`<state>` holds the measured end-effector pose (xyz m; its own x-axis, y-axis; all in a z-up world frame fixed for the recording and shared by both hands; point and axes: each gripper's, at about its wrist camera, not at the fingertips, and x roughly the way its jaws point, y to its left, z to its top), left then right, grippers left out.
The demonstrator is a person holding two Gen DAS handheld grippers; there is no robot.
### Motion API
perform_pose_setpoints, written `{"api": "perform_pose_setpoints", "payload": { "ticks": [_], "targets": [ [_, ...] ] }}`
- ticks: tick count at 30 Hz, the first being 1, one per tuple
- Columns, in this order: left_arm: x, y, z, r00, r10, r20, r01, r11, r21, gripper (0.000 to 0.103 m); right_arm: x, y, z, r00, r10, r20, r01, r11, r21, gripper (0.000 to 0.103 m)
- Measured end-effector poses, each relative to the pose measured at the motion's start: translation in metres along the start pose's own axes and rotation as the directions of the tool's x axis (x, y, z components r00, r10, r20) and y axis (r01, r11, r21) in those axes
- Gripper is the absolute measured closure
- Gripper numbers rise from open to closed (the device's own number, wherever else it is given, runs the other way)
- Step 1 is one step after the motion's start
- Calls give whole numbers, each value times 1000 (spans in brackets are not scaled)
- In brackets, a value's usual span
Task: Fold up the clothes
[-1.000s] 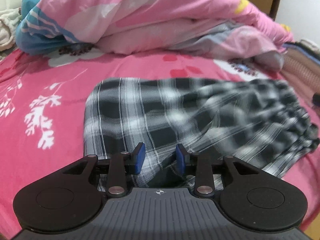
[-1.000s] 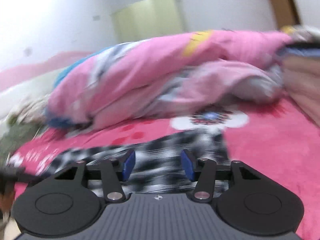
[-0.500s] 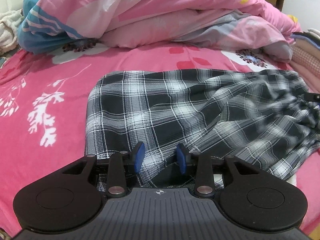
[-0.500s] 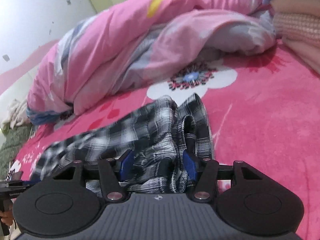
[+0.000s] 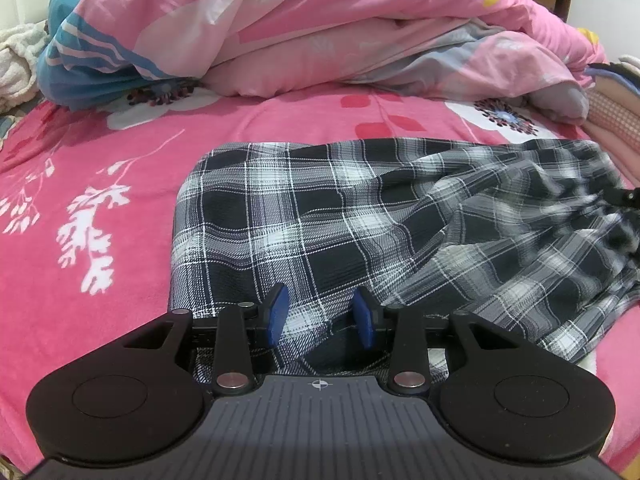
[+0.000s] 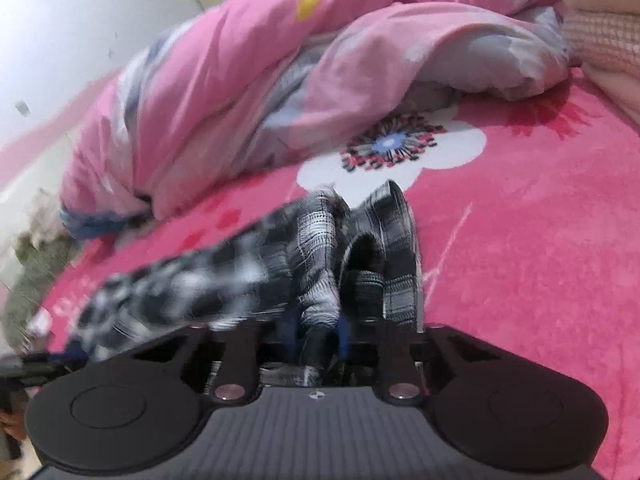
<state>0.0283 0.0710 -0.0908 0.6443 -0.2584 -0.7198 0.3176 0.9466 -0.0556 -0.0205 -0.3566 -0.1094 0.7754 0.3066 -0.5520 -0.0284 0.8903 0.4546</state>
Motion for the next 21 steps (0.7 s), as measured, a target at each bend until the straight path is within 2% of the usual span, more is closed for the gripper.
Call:
{"api": "perform_pose_setpoints", "payload": {
  "ticks": [11,16,19,21],
  "targets": [
    [-2,-3,3,1000,-29,-7,29,1000,-1,67,-29,2,9,998,9,69,-9,1000,-5,93],
    [-1,-1,1,1000,-31,-4,31,999,-8,67,-17,-10,2,999,-33,26,32,999,25,92],
    [-5,1,1,1000,-28,0,28,999,-19,67,-11,-22,-4,999,-49,-7,49,997,63,84],
    [-13,4,1,999,-37,12,38,999,-32,67,-21,-19,-3,998,-62,15,61,996,62,67]
  ]
}}
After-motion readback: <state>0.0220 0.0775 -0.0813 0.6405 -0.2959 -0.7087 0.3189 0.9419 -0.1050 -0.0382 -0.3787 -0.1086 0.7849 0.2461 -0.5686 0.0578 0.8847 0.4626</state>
